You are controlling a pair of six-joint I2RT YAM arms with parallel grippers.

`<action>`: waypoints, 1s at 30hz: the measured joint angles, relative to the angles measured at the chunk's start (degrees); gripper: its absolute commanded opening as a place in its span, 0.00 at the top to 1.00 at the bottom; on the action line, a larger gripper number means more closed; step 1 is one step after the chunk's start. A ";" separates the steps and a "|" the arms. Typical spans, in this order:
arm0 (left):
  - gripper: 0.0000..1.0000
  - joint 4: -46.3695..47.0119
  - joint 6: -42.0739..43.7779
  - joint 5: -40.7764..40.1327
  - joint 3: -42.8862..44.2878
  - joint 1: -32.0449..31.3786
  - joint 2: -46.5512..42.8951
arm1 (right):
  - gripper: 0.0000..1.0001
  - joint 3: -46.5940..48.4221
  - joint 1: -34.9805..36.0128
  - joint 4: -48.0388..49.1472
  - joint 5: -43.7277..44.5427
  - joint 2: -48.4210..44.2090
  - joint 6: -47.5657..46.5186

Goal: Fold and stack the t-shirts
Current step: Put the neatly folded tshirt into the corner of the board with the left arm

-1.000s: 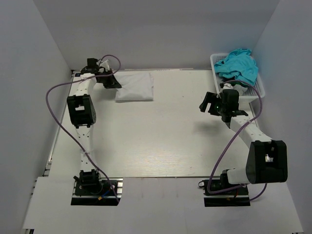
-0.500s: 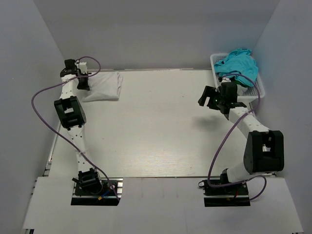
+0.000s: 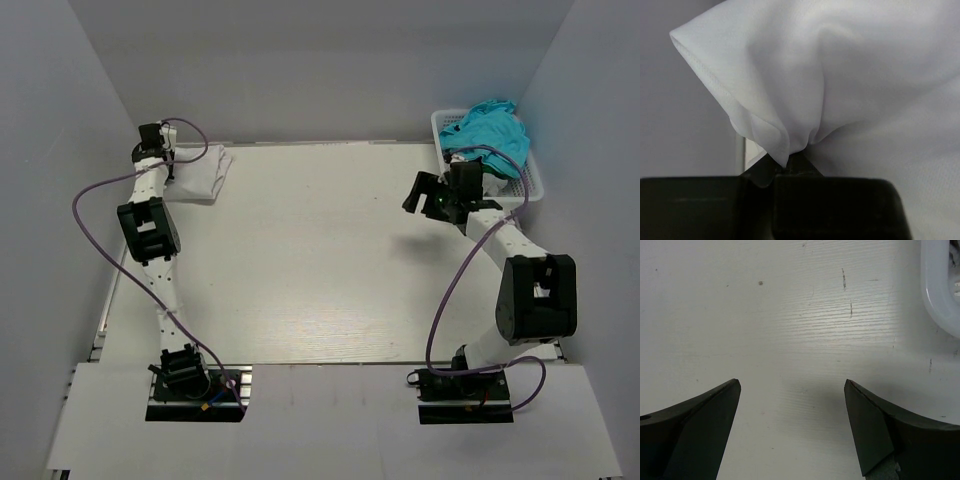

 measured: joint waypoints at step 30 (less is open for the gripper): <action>0.00 -1.51 -21.29 -10.40 -9.46 -9.07 -30.80 | 0.10 -2.32 2.78 2.56 -3.48 -3.74 -1.38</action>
